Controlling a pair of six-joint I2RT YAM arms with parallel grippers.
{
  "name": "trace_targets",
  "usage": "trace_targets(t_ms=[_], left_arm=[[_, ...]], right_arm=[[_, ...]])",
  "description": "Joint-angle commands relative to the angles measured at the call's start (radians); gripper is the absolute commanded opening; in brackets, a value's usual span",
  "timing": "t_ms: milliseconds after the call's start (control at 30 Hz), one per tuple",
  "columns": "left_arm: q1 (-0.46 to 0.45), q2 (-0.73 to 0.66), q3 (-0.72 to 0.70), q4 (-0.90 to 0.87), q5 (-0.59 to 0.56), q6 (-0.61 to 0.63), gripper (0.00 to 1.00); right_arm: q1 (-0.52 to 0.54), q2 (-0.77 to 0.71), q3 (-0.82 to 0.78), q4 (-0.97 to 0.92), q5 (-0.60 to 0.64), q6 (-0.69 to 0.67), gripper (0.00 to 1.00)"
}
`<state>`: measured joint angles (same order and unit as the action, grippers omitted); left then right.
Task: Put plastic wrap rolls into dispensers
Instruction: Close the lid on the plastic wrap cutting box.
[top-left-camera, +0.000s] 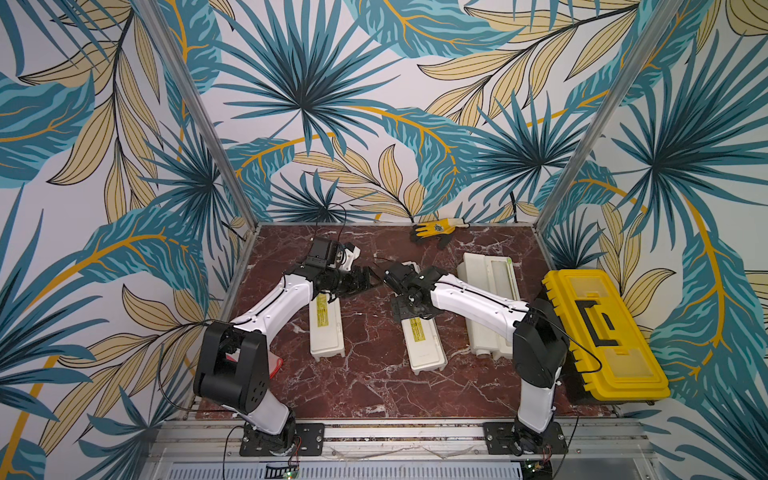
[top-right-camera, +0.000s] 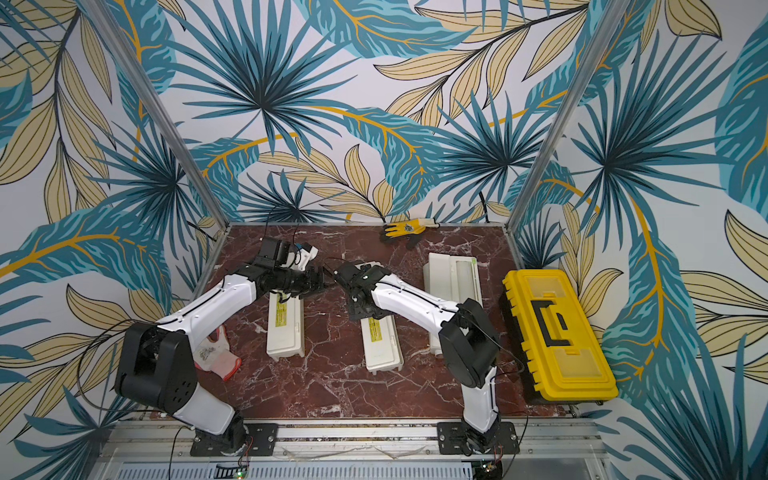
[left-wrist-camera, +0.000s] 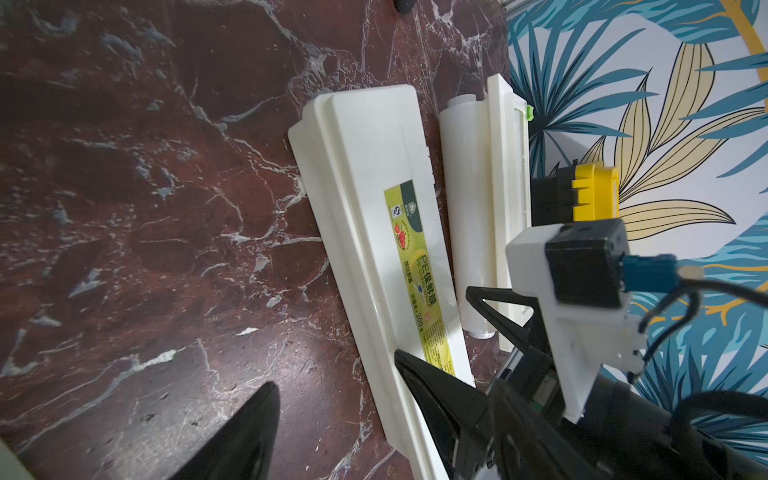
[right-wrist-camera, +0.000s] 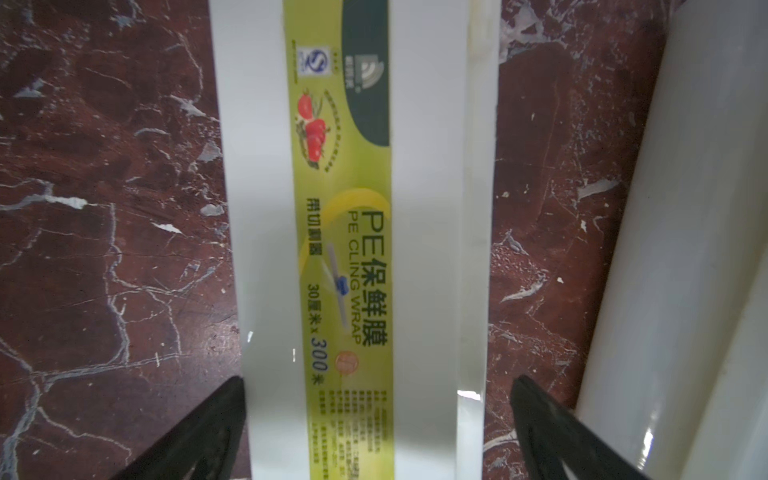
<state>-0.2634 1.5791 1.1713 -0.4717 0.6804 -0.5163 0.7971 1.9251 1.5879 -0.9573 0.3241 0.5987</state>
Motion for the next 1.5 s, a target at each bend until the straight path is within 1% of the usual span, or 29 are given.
trace_targets(t_ms=[0,267,667,967,1133,1300,1467], left_arm=[[0.013,-0.027,-0.035,-0.013,0.014,0.025,0.81],[0.021,-0.016,-0.033,-0.013,0.023,0.029,0.82],[0.023,0.004,-0.023,-0.012,0.038,0.030,0.83],[0.023,0.021,0.000,-0.013,0.040,0.024,0.83],[0.023,0.030,0.008,-0.011,0.041,0.019,0.83],[0.023,0.027,0.001,-0.011,0.038,0.015,0.84],[0.023,0.025,-0.004,-0.011,0.035,0.012,0.83]], right_arm=[[0.001,0.021,0.015,-0.034,-0.006,0.019,0.99],[0.001,0.060,0.023,-0.033,-0.031,0.019,0.99],[0.001,0.043,0.036,-0.053,-0.039,0.015,0.82],[0.001,-0.055,0.029,-0.092,-0.008,-0.003,0.81],[-0.010,-0.053,-0.016,-0.066,-0.049,-0.016,0.81],[-0.032,-0.064,-0.073,-0.003,-0.081,-0.015,0.81],[-0.044,-0.057,-0.093,0.036,-0.103,-0.029,0.82]])
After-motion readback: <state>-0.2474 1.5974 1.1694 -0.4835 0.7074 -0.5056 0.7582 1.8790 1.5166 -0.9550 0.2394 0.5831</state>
